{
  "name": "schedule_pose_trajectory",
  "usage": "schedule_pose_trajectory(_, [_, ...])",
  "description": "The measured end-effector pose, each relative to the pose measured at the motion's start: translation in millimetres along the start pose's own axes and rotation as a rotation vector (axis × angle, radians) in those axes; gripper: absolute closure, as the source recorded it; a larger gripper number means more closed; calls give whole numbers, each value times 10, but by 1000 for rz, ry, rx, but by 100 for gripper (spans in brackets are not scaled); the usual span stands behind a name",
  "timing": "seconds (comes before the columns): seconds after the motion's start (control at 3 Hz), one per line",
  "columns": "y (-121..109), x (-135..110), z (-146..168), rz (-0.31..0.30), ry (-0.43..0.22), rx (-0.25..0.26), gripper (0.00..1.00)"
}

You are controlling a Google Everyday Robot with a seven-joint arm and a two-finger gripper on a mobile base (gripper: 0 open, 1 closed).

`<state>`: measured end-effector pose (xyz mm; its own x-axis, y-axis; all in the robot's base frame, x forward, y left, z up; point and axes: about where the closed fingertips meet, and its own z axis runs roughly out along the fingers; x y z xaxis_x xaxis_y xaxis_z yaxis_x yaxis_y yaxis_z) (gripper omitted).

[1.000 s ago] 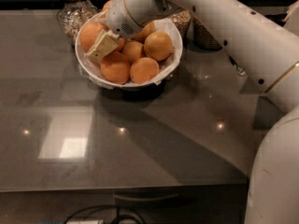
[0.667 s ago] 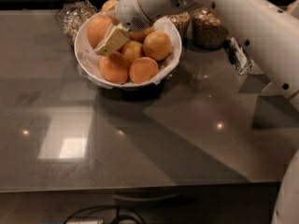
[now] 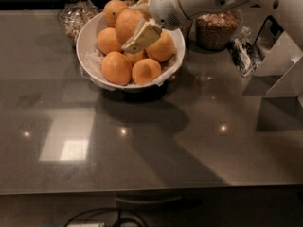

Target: Pick orange from white bowl

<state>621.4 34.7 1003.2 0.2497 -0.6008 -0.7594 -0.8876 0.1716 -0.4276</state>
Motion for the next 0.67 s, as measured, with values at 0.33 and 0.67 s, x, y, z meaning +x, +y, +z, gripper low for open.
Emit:
schedule_pose_trajectory(0.33, [451, -77, -489, -3, 57, 18, 100])
schedule_pose_trajectory(0.67, [466, -75, -500, -3, 60, 18, 100])
